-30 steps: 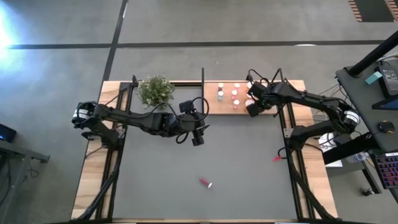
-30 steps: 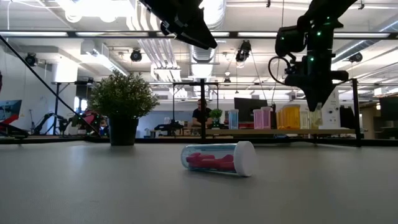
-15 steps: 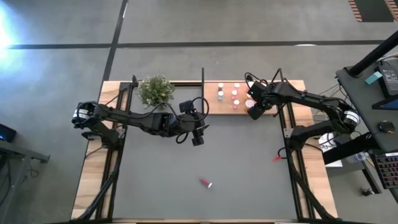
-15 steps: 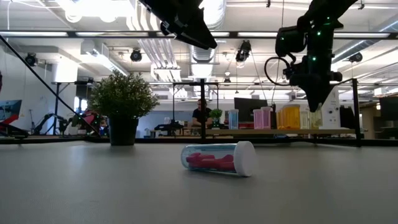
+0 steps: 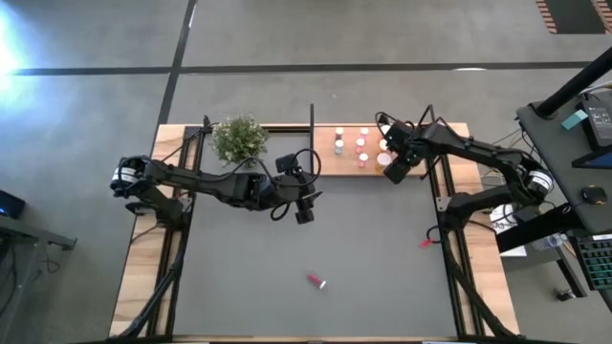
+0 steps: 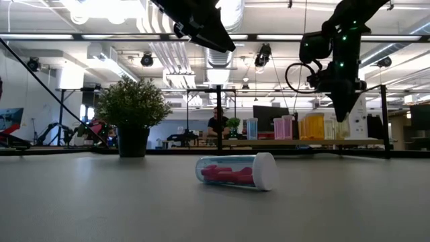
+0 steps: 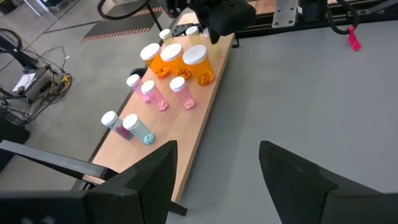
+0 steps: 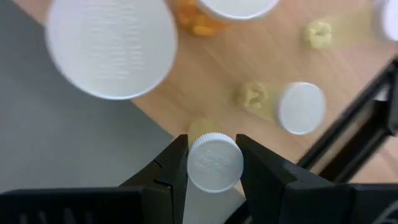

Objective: Pick and place medicine bottles onto shelf by color
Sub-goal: Put the yellow pill bottle on the shelf aligned with the other yellow pill bottles, then put the blue pill bottle on the shelf aligned with the other blue pill bottles

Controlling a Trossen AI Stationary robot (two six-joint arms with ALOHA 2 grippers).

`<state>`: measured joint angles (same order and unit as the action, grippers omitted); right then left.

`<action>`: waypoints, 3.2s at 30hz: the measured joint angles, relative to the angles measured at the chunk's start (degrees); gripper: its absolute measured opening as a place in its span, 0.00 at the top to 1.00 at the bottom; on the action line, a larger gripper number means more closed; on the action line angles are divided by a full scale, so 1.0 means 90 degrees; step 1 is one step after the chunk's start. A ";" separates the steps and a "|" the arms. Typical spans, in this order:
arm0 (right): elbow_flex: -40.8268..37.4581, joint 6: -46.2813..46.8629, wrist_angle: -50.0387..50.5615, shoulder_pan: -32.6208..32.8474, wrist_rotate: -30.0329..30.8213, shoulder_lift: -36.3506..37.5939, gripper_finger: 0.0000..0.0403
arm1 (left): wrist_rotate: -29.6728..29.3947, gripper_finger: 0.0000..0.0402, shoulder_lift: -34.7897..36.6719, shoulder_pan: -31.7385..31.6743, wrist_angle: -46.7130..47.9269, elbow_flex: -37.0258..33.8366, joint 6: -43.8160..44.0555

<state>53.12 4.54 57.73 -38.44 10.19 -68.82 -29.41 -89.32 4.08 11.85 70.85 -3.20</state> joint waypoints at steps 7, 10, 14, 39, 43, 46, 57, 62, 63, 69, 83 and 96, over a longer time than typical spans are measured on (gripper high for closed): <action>0.0000 -0.0188 -0.0026 -0.0098 -0.0131 0.0000 0.72 | -0.0007 0.47 0.0000 0.0000 -0.0050 0.0000 -0.0001; 0.0000 -0.0338 -0.0046 -0.0111 -0.0132 0.0000 0.72 | -0.0007 0.47 0.0000 0.0000 -0.0080 0.0000 -0.0001; 0.0000 -0.0479 -0.0061 -0.0110 -0.0132 0.0000 0.72 | -0.0007 0.47 0.0000 0.0000 -0.0092 0.0000 -0.0001; -0.0207 -0.0676 -0.0482 -0.0109 -0.0113 0.0007 0.70 | -0.0007 0.47 0.0000 0.0000 -0.0128 0.0000 -0.0001; -0.0221 -0.0676 -0.0453 -0.0109 -0.0149 -0.0012 0.64 | -0.0007 0.47 0.0000 0.0000 -0.0125 0.0000 -0.0001; -0.0221 -0.0676 -0.0451 -0.0109 -0.0147 -0.0005 0.61 | -0.0007 0.47 0.0000 0.0000 -0.0123 0.0000 -0.0001; -0.0216 -0.0673 -0.0437 -0.0109 -0.0135 -0.0001 0.52 | -0.0007 0.47 0.0000 0.0000 -0.0105 0.0000 -0.0001; -0.0085 -0.0671 -0.0243 -0.0109 -0.0135 0.0015 0.50 | -0.0007 0.47 0.0000 0.0000 -0.0106 0.0000 -0.0001; 0.0012 -0.0671 -0.0163 -0.0109 -0.0135 0.0016 0.50 | -0.0006 0.47 0.0000 0.0000 -0.0109 0.0000 0.0002; 0.0839 -0.0622 0.0348 -0.0109 -0.0130 0.0027 0.49 | -0.0005 0.47 0.0000 0.0000 -0.0097 0.0000 0.0155; 0.2583 0.0872 0.0839 0.1036 -0.0514 0.0211 0.49 | 0.1233 0.47 0.0000 0.0002 0.0189 -0.0037 0.0379; 0.2637 0.2835 0.0645 0.4285 0.0548 0.0301 0.49 | 0.2310 0.47 -0.0061 0.0688 0.0314 -0.0491 0.0495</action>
<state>76.86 30.06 63.53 0.13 15.12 -66.11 -8.62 -89.86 10.26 14.68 66.43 1.26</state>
